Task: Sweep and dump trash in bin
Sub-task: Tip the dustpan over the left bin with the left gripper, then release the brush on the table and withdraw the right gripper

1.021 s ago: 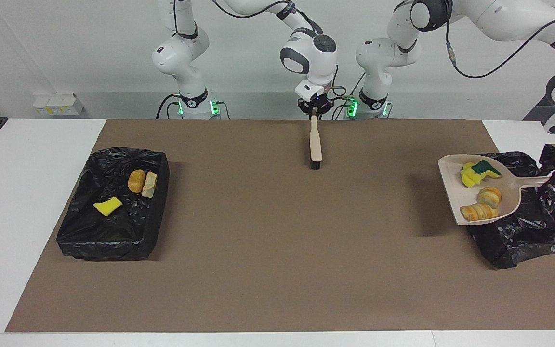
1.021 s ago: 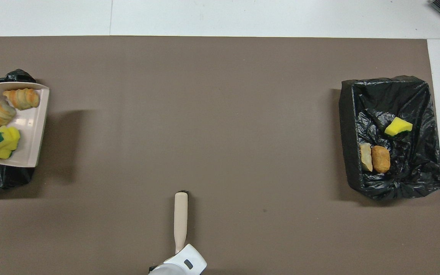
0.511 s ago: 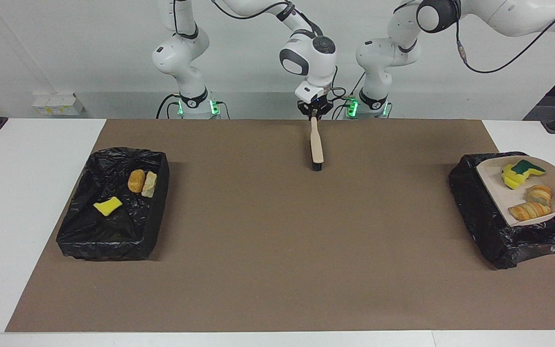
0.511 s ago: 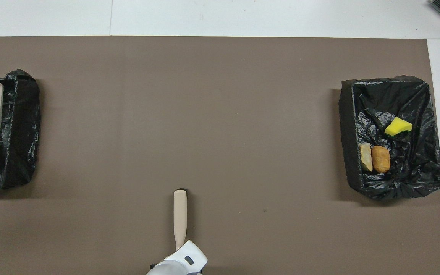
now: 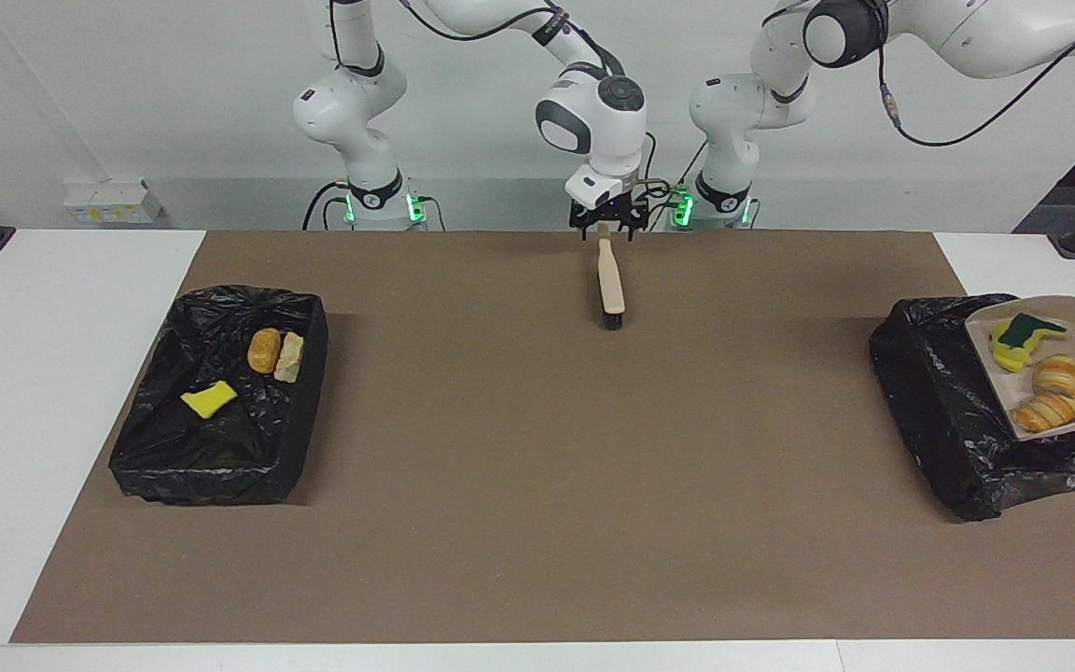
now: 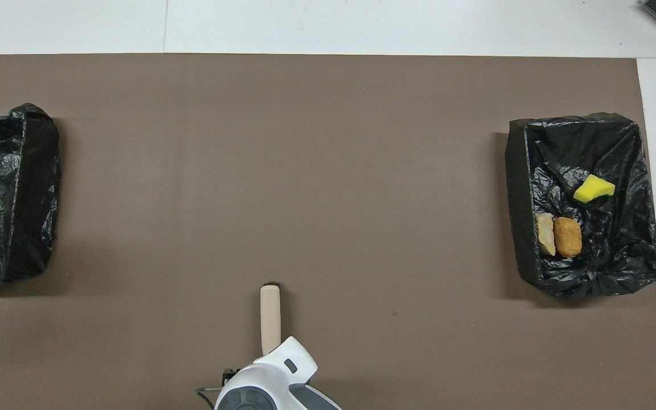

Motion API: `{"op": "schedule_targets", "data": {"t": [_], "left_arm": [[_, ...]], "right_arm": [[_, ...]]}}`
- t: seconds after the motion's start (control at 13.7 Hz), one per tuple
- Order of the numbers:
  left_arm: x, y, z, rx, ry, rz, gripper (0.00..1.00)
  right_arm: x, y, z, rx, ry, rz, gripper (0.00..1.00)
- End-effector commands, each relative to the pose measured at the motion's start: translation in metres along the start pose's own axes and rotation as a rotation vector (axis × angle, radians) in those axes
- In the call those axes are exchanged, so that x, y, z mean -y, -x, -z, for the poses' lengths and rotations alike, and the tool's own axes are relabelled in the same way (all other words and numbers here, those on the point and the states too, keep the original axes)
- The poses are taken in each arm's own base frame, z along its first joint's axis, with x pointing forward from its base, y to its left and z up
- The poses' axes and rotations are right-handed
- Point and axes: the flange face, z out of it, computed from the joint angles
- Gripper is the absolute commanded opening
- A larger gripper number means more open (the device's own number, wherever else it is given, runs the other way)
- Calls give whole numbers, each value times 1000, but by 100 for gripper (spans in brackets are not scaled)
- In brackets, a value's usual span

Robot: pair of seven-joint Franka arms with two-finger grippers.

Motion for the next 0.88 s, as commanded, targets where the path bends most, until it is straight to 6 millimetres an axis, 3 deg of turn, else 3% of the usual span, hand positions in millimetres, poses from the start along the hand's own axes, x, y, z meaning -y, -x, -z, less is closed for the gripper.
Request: {"op": "schedule_targets", "data": {"t": [0.0,0.22,0.44,0.66,0.8], "left_arm": [[-1,-4,16,117,44,23,0],[10,-20,49,257,66,47,0],[8,-24,74,361,62,83,0],[18,-27,108,428,46,94,0],[17,-23,120,436,72,107,0]], "right_arm": [[-12,-14,34,-42,-29,-1,100],[-46,-35,89,-60,-33,-7,100],[-97,-54,134,-34,24,18,100],[-147,-75,179,-89,53,-17,100],[-190,-95,212,-116,35,-56,100]]}}
